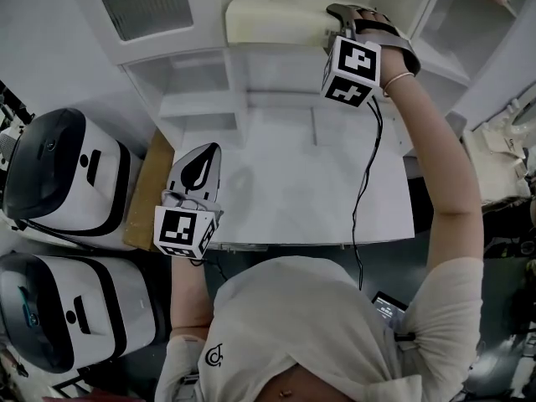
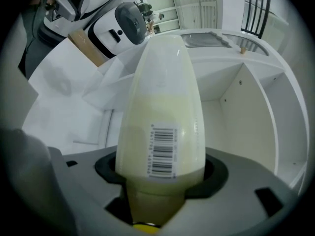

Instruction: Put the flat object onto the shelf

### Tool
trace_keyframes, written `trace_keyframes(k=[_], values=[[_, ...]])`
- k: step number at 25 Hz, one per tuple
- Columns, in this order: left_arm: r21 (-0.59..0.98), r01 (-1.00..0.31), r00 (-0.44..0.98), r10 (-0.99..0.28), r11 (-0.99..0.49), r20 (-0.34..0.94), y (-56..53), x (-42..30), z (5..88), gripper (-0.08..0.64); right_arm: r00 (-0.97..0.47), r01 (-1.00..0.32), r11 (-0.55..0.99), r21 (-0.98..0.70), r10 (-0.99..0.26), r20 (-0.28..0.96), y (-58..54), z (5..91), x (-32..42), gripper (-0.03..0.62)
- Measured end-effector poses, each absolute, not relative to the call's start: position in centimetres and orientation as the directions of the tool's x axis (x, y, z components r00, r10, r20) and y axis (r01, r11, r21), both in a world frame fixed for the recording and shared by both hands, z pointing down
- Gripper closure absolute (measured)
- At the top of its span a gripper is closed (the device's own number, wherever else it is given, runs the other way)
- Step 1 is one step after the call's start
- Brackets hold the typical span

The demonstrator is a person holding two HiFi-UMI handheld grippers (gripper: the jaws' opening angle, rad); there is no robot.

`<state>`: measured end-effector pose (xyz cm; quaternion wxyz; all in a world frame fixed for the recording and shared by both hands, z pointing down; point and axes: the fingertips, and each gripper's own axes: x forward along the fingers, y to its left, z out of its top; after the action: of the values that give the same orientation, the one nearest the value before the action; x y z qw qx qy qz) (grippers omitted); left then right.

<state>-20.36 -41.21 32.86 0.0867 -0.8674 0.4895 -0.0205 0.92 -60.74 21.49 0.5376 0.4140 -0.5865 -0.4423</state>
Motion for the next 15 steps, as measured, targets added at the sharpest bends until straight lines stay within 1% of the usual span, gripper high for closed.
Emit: trace_keyframes(k=[3,7,15], values=[[-0.173,-0.848,0.515,-0.856,-0.501,-0.043,-42.0,-20.1,33.0,0.548,-0.126,0.001,0.296,0.955,-0.948,0.294,-61.9,22.6,0.7,0.272],[-0.176,-0.843,0.522,-0.852,-0.508,-0.036,-42.8,-19.4,33.1,0.548,-0.178,-0.032,0.439,0.898,-0.887,0.427,-62.3,25.9,0.3,0.194],[-0.184,-0.840,0.520,-0.854,-0.510,-0.010,-44.2,-19.0,33.7,0.548,-0.153,-0.060,0.436,0.898,-0.893,0.424,-65.0,26.2,-0.4,0.187]])
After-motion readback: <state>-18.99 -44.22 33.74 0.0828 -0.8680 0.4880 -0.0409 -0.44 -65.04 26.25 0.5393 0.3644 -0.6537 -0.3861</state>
